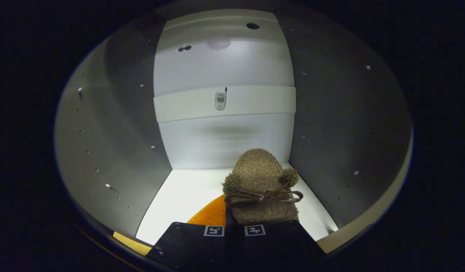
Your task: Open the shoe cabinet door, grab the shoes and put them into the shoe cabinet, then close the shoe cabinet door.
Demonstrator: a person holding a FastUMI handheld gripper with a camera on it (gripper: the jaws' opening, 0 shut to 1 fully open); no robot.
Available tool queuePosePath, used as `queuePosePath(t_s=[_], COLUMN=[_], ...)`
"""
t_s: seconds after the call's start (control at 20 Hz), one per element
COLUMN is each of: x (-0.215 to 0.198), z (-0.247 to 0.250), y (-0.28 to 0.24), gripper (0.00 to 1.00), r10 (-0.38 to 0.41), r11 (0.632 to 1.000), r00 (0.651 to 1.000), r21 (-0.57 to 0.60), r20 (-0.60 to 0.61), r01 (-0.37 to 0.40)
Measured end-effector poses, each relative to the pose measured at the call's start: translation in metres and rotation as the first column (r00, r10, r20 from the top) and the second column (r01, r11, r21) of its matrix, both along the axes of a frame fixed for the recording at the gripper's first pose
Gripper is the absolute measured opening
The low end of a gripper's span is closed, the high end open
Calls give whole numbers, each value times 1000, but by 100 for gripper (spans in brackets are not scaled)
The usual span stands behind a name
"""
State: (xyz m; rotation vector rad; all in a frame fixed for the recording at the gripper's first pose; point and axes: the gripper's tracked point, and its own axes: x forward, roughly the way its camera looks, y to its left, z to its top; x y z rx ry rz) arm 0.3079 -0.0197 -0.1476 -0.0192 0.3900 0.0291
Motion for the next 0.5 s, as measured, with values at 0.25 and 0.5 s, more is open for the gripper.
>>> queuePosePath(t_s=[0.25,0.5], x=[36,55], z=[1,-13], y=[5,0], gripper=[5,15], r10=[2,-33], r11=[1000,998], r00=[1000,999], r21=[28,57], r20=[14,-34], r01=[-3,34])
